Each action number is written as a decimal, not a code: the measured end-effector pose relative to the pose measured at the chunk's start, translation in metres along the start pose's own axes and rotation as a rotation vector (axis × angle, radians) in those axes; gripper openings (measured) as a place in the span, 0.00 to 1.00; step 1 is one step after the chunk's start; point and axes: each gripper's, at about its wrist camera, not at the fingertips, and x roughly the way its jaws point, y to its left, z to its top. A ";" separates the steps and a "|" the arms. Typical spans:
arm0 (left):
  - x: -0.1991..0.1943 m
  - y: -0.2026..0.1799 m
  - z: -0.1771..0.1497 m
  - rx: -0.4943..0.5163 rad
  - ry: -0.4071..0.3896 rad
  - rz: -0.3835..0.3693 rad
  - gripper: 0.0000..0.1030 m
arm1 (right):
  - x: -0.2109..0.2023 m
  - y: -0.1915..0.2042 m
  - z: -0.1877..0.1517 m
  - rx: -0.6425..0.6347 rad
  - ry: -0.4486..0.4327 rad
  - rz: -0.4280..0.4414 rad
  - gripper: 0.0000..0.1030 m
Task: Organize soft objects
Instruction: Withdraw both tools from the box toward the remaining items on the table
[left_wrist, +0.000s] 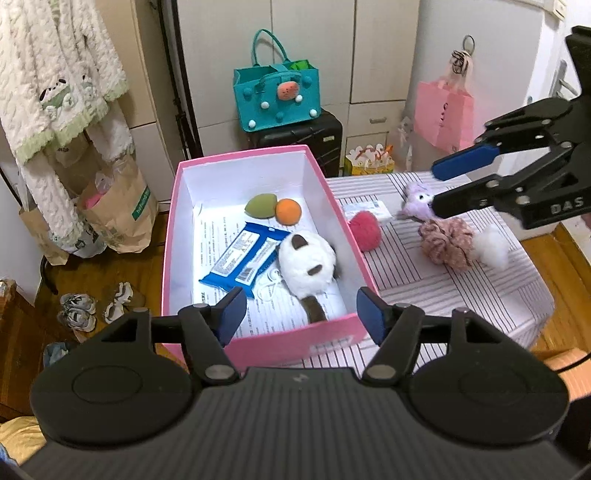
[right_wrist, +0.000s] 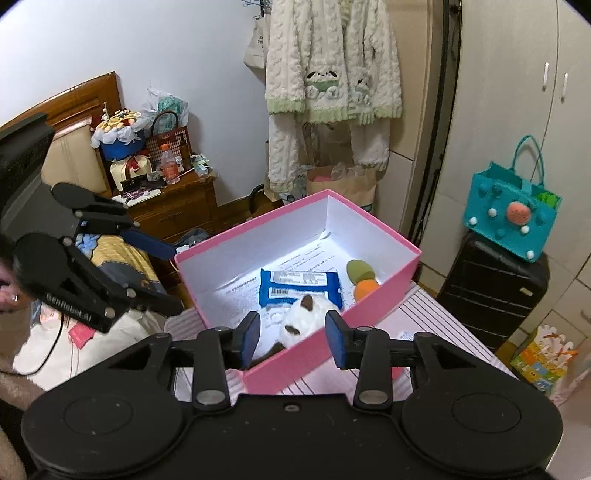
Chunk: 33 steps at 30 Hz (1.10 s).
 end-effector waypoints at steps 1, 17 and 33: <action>-0.002 -0.002 -0.001 0.007 0.004 0.000 0.68 | -0.006 0.001 -0.003 -0.008 -0.001 -0.005 0.44; -0.012 -0.063 -0.012 0.133 0.066 -0.025 0.75 | -0.058 0.011 -0.084 0.009 0.006 -0.073 0.58; 0.043 -0.126 -0.004 0.227 0.107 -0.180 0.76 | -0.041 -0.020 -0.156 0.125 0.028 -0.135 0.68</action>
